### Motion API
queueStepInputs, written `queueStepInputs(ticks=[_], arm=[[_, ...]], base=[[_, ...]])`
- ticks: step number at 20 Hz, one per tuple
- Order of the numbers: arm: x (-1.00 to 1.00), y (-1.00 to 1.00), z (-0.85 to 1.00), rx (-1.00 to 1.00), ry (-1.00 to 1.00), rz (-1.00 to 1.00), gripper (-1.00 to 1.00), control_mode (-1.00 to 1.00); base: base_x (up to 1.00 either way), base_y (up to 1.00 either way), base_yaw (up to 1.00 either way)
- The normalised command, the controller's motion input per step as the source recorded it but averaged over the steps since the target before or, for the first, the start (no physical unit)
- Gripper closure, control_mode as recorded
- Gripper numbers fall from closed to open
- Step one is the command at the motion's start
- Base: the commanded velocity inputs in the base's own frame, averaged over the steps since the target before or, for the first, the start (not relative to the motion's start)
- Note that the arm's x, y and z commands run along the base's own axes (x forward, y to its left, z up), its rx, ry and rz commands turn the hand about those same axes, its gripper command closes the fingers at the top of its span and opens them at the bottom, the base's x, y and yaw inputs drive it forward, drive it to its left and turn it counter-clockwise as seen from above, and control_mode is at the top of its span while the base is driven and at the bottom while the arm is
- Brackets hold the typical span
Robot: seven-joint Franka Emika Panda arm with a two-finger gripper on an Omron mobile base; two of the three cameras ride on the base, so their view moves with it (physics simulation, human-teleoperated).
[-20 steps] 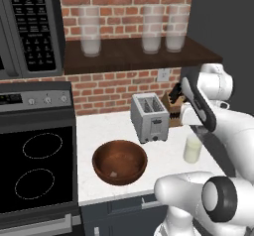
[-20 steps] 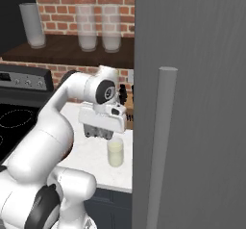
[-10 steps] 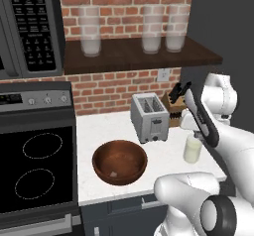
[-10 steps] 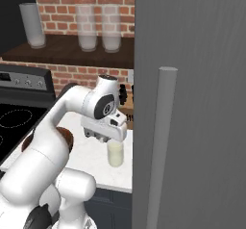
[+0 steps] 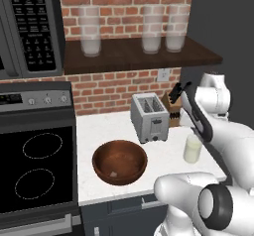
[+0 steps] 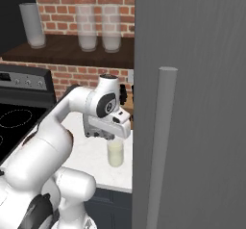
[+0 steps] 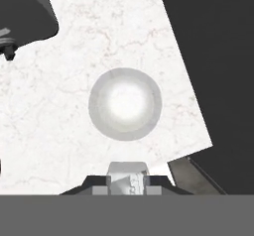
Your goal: Grab a lemon wedge from the fridge and one ice cube from the ice bowl, and put them in the glass of lemonade.
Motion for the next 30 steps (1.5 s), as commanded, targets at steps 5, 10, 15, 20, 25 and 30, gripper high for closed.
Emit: queueStepInputs(ticks=[5, 10, 15, 20, 25, 30], arm=[[0.21, -0.11, -0.03, 0.00, 0.02, -0.03, 1.00, -1.00], [0.00, 0.00, -0.35, 0.02, 0.00, 0.00, 1.00, -1.00], [0.00, 0.00, -0.25, 0.00, 0.00, 0.00, 1.00, -1.00], [0.00, 0.00, -0.13, 0.00, 0.00, 0.00, 1.00, -1.00], [0.00, 0.00, -0.09, 0.00, 0.00, 0.00, 1.00, -1.00], [0.00, 0.00, -0.04, 0.00, 0.00, 0.00, 1.00, -1.00]], base=[[0.00, 0.00, 0.00], [0.00, 0.00, 0.00], [0.00, 0.00, 0.00], [0.00, 0.00, 0.00], [0.00, 0.00, 0.00], [0.00, 0.00, 0.00]])
